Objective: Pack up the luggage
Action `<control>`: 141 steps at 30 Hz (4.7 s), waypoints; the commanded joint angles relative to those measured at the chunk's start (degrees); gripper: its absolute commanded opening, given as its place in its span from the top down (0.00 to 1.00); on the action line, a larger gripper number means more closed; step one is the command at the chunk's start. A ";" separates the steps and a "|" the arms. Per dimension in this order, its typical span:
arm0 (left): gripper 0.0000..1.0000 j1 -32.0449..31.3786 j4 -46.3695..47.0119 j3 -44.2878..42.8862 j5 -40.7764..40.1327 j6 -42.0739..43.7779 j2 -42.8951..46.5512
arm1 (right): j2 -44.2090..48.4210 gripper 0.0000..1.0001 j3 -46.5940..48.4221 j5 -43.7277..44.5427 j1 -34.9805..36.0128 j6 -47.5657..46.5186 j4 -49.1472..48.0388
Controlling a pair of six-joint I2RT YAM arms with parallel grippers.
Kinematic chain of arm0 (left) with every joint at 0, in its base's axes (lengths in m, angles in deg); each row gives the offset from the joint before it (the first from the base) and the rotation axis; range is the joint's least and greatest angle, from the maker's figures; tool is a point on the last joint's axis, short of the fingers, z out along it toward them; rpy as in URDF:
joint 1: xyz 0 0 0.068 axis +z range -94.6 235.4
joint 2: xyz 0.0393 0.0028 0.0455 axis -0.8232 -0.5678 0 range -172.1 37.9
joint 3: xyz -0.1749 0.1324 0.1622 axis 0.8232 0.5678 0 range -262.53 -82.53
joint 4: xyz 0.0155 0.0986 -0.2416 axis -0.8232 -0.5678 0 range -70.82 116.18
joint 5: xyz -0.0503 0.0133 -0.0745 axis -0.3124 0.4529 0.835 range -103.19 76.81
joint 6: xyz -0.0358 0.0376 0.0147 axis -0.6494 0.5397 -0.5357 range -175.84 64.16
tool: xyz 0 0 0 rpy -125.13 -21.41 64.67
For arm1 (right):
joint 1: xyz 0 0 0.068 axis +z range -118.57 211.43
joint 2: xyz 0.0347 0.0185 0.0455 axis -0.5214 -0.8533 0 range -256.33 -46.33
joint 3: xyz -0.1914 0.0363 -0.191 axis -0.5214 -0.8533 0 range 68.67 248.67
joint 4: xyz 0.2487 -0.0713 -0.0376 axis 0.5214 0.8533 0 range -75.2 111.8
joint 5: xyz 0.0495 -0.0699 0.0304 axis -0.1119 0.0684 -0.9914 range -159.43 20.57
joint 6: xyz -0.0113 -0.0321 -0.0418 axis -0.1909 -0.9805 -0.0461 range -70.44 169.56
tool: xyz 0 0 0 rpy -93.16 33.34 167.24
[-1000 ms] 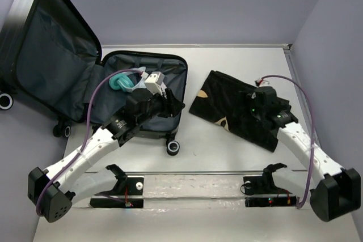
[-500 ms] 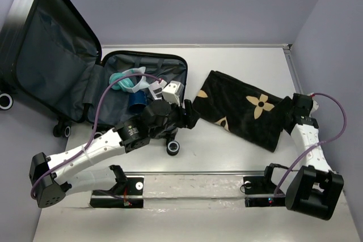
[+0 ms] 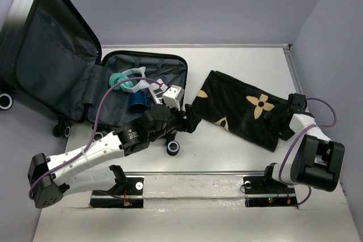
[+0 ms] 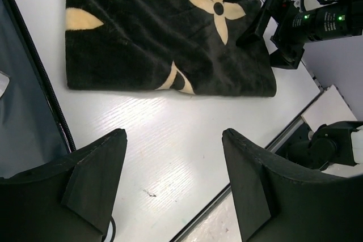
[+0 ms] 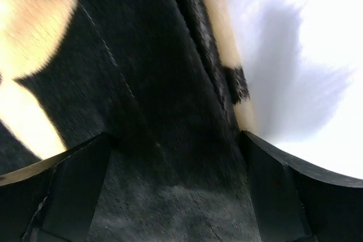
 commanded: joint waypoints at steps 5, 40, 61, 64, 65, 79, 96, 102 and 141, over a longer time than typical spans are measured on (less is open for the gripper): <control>0.20 -0.44 3.88 -0.63 -2.55 1.56 -1.06 | -8.55 0.47 -0.29 -8.75 -0.17 0.70 -8.05; 0.11 14.85 -20.64 -69.36 -12.05 2.79 -78.22 | 0.41 0.93 -0.45 -9.46 -0.17 -5.19 -20.44; 0.94 15.65 -1.05 -52.67 16.26 -2.22 -70.17 | 8.84 0.93 -0.37 -16.48 -0.17 -4.58 -18.77; 0.94 15.56 -0.95 -53.54 15.64 -1.34 -62.26 | 11.92 0.93 1.03 -19.03 0.71 -4.58 -16.49; 0.94 15.56 -1.30 -54.24 15.99 -1.08 -60.32 | 12.71 0.93 1.91 -19.47 1.31 -4.58 -15.70; 0.94 30.31 -16.40 -58.91 18.46 1.11 -33.52 | 16.60 0.93 27.13 -20.90 20.71 0.95 -9.01; 0.94 70.14 -10.10 -26.66 9.58 3.40 -24.52 | -42.81 0.93 66.41 -13.50 59.06 3.69 -21.49; 0.92 70.31 -8.77 -26.12 7.13 3.84 -28.57 | -47.66 0.88 66.61 -10.51 60.30 0.00 -19.92; 0.15 67.50 -19.79 -13.29 -59.42 13.15 6.59 | -1.79 0.13 21.44 -14.38 61.35 -16.62 -20.17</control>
